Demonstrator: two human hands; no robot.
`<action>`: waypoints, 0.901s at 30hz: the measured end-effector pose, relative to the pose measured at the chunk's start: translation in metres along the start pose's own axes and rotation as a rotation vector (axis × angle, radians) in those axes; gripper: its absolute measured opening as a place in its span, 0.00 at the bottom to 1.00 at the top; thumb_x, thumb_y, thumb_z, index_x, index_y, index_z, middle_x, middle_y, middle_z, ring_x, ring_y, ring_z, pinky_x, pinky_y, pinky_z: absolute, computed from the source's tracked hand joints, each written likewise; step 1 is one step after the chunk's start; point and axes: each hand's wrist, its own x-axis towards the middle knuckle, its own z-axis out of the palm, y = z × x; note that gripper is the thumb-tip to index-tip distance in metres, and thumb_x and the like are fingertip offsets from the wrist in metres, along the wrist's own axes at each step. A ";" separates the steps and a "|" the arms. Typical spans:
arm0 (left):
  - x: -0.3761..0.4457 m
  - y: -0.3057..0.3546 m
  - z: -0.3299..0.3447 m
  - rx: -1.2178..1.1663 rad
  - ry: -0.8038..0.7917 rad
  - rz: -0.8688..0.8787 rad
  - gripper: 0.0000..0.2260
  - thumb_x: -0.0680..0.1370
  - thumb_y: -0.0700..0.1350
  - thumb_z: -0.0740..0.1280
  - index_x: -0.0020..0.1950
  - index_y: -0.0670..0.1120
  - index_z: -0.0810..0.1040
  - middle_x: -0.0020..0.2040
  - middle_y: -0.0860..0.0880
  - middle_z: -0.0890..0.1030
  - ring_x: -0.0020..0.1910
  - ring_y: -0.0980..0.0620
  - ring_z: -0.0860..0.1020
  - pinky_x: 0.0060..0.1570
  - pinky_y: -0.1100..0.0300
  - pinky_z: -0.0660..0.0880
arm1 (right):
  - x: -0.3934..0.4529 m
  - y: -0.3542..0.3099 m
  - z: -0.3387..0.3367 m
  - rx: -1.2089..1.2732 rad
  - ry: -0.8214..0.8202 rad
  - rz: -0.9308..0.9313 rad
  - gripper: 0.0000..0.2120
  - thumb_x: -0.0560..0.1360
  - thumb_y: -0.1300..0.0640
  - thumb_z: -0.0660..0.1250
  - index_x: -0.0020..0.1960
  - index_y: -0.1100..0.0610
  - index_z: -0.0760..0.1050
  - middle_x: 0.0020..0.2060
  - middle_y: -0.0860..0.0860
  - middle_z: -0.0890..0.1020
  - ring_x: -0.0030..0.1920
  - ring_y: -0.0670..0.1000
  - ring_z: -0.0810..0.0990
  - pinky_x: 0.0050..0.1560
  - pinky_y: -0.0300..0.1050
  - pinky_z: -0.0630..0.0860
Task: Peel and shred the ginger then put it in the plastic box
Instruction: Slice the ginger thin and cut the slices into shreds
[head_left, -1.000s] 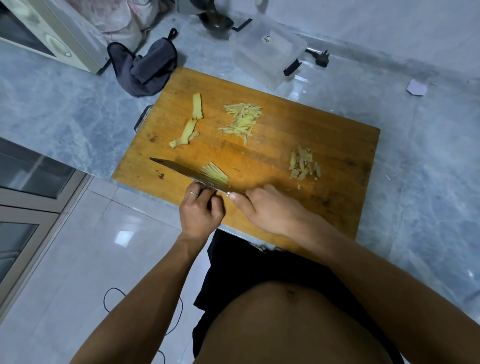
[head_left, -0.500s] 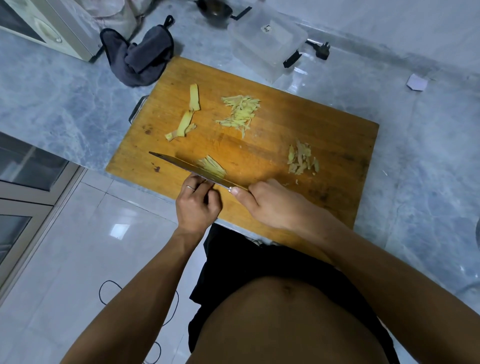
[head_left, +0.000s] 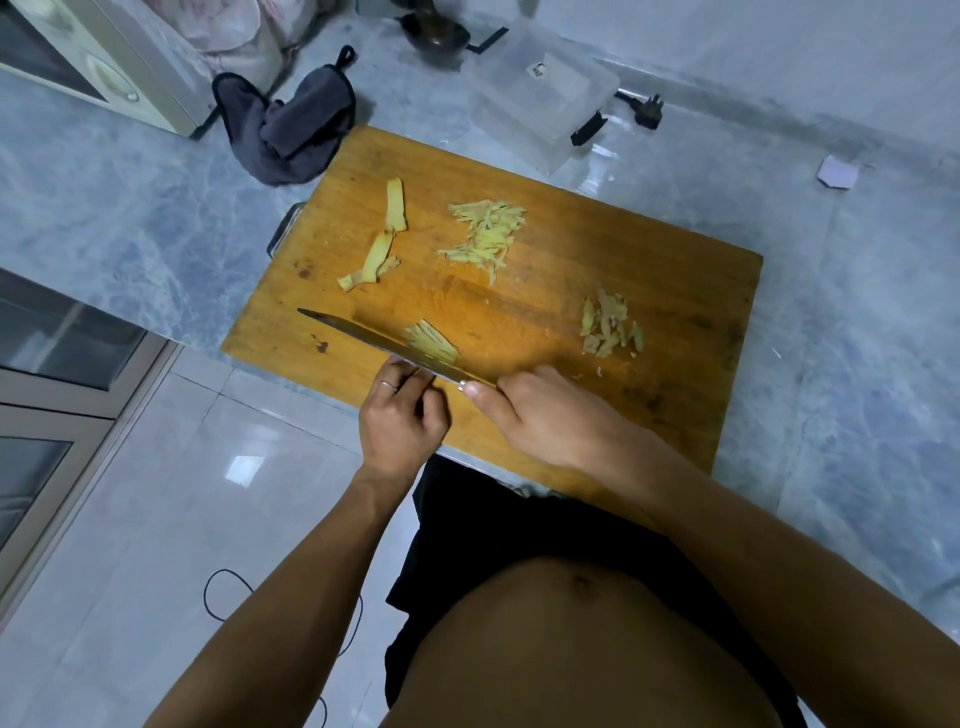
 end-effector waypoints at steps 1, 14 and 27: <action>-0.001 0.001 0.000 0.002 -0.001 -0.005 0.11 0.72 0.36 0.62 0.43 0.40 0.84 0.44 0.43 0.81 0.46 0.43 0.79 0.38 0.57 0.74 | -0.001 0.001 0.001 0.003 0.003 -0.005 0.29 0.82 0.36 0.48 0.33 0.54 0.67 0.32 0.54 0.73 0.36 0.60 0.75 0.38 0.52 0.74; -0.008 0.012 0.000 0.030 -0.019 -0.066 0.07 0.72 0.33 0.64 0.42 0.39 0.82 0.46 0.42 0.79 0.44 0.40 0.80 0.38 0.56 0.73 | 0.001 -0.003 0.000 -0.045 -0.021 0.007 0.27 0.83 0.36 0.48 0.34 0.52 0.65 0.33 0.52 0.69 0.40 0.60 0.74 0.38 0.47 0.65; -0.011 0.009 0.005 0.029 0.013 -0.049 0.04 0.74 0.34 0.67 0.43 0.38 0.81 0.48 0.42 0.77 0.44 0.39 0.80 0.42 0.51 0.77 | 0.014 -0.011 0.001 -0.051 -0.077 0.054 0.27 0.82 0.37 0.48 0.40 0.56 0.71 0.36 0.53 0.70 0.39 0.59 0.71 0.38 0.48 0.67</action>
